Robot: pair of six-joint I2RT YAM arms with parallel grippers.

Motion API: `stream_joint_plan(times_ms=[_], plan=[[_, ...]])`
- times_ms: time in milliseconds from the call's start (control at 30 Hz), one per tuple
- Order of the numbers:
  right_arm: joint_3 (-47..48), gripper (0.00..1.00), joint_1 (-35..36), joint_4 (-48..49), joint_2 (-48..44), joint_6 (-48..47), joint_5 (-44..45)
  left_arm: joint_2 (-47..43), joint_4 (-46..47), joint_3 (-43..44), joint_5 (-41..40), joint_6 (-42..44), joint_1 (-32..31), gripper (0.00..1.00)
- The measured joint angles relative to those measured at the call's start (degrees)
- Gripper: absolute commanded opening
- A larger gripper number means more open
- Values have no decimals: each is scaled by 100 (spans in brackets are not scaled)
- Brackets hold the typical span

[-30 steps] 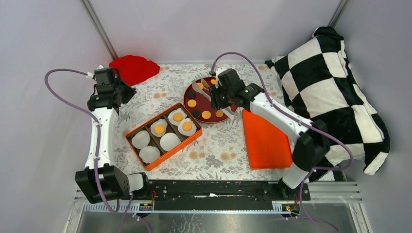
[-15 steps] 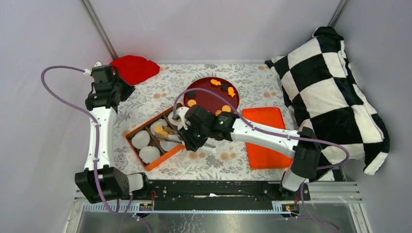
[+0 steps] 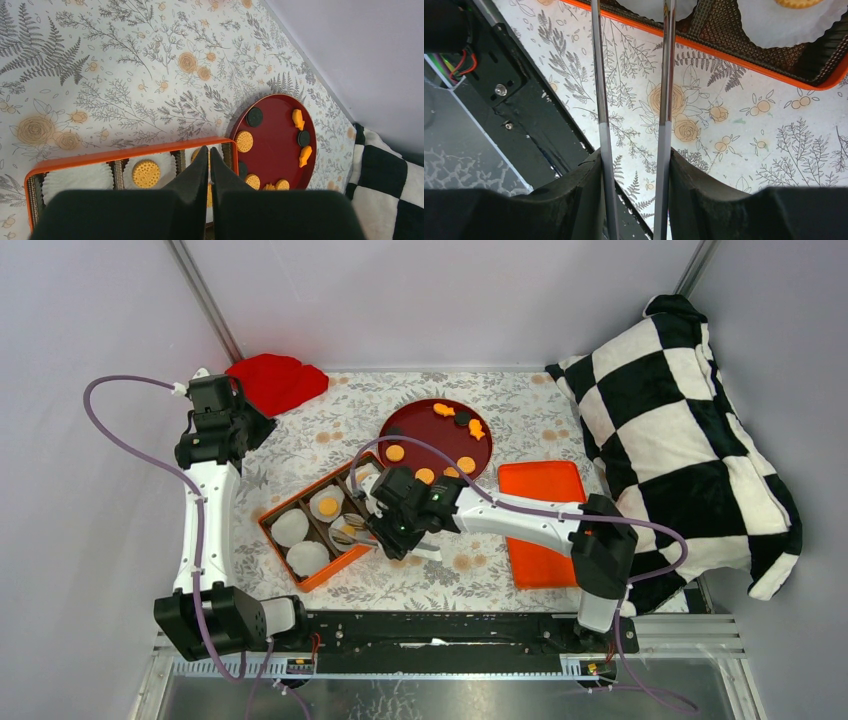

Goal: Pack the cookies

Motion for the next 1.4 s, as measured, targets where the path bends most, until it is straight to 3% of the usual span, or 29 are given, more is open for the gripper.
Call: stream_joint_plan(times_ms=[333,400,467,500,700,1033,1233,1400], plan=[[11,58,-4,44,151,-109,400,-76,-4,-2,-42,83,0,9],[24,55,-4,61,151,-133,442,-76,-4,-2,-39,92,0,9],[46,44,-4,61,151,-153,487,-76,-4,-2,-39,109,0,9],[68,43,-4,59,151,-164,551,-76,-2,-2,-37,120,0,9],[144,43,-4,-50,-70,-177,964,-76,-2,-2,15,155,0,9],[-345,43,-229,-267,-1757,-35,2728,-76,15,-20,227,153,0,9],[-960,43,-977,-313,-1488,20,2850,-76,22,-20,289,151,0,9],[-1228,44,-1156,-310,-957,17,2778,-76,22,-22,299,151,0,9]])
